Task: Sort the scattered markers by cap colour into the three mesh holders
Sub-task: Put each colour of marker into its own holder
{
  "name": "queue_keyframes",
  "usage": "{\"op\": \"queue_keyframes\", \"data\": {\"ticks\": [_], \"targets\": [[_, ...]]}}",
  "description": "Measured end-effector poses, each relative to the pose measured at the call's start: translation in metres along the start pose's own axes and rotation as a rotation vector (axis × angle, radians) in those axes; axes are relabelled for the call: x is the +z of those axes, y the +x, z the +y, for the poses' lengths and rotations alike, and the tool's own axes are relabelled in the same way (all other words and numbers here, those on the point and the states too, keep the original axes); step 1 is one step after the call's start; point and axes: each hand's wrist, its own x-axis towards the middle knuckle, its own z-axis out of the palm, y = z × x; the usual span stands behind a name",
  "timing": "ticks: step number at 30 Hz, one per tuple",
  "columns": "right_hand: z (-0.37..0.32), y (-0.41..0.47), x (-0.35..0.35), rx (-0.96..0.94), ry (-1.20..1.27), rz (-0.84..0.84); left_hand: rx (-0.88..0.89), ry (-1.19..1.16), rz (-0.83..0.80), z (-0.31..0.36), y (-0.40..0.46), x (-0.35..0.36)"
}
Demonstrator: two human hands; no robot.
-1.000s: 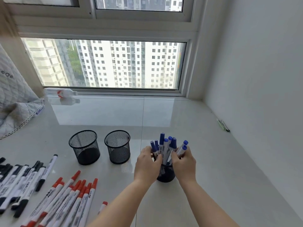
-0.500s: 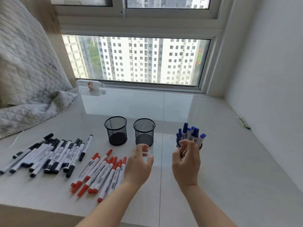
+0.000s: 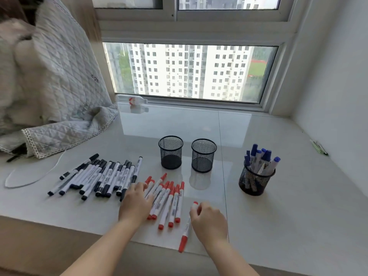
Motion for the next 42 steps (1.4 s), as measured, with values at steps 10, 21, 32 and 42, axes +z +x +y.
{"op": "queue_keyframes", "data": {"ticks": [10, 21, 32, 42], "targets": [[-0.027, 0.022, 0.011, 0.07, -0.312, -0.187, 0.046, 0.138, -0.034, -0.007, 0.024, 0.002], [-0.055, 0.046, 0.029, 0.162, -0.282, -0.185, -0.087, 0.061, -0.113, -0.002, 0.027, 0.015], [-0.046, 0.056, 0.028, 0.155, -0.228, -0.246, -0.15, 0.07, -0.137, 0.003, 0.035, 0.019], [-0.034, 0.074, -0.01, 0.263, 0.27, -0.239, -0.19, 0.155, -0.314, 0.016, 0.045, 0.002]]}}
